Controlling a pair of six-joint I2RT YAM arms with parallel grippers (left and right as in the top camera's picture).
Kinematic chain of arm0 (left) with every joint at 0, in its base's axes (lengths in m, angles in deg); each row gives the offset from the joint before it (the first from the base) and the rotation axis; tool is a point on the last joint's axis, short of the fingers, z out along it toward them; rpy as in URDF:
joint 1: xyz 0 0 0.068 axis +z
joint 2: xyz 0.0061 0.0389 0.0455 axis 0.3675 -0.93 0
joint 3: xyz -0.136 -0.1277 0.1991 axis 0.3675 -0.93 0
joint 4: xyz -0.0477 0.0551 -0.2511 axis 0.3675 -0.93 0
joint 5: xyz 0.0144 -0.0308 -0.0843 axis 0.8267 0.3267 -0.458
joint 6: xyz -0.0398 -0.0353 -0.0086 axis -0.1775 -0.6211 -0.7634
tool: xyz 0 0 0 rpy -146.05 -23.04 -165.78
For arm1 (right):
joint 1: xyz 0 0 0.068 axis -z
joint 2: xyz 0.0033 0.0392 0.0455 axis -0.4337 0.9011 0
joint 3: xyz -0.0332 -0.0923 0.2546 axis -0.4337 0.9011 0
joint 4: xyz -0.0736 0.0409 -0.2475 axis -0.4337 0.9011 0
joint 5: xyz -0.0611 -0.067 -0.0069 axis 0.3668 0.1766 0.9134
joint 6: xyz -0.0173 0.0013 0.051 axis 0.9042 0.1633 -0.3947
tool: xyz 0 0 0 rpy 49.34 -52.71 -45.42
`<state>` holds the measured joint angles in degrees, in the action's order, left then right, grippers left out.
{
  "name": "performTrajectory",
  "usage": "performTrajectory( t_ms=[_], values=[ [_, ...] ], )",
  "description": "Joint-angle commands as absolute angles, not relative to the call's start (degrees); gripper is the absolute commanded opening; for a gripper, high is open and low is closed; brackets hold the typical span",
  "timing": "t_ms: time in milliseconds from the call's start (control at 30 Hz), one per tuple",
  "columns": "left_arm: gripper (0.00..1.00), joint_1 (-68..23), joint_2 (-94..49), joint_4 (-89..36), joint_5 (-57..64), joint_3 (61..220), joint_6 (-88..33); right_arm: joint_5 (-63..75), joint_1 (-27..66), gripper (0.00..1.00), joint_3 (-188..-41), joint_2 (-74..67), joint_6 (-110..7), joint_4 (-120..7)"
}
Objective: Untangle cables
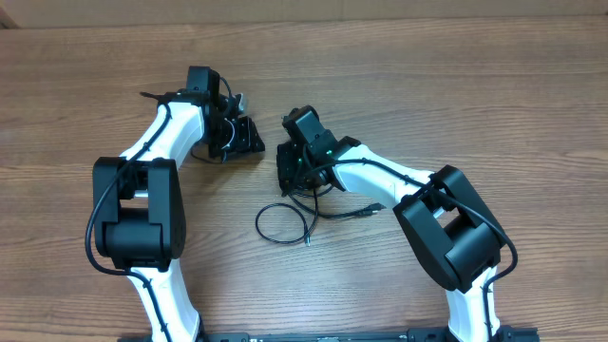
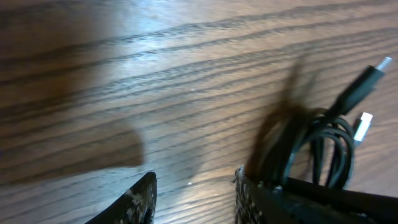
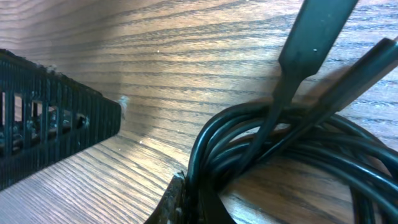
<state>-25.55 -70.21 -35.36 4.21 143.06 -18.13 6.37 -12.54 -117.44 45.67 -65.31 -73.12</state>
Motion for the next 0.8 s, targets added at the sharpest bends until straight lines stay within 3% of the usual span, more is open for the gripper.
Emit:
performTrajectory(
  t_ms=[0, 267, 600, 767],
  values=[
    [0.41, -25.3, -69.8, -35.1, -2.3, 143.0, -13.2, -1.0, -10.4, 0.04, -117.2, 45.4, -66.7, -74.6],
    [0.41, -25.3, -69.8, -36.3, -7.5, 143.0, -8.0, -23.1, -1.7, 0.04, -117.2, 45.4, -68.0, -76.2],
    [0.45, -27.8, -69.8, -40.2, -4.8, 142.6, -7.6, -23.0, -1.0, 0.04, -117.1, 45.4, -69.5, -74.5],
    [0.40, -31.8, -69.8, -38.4, -1.4, 140.2, -9.8, -27.6, -0.2, 0.04, -117.1, 45.4, -69.5, -74.5]
  ],
)
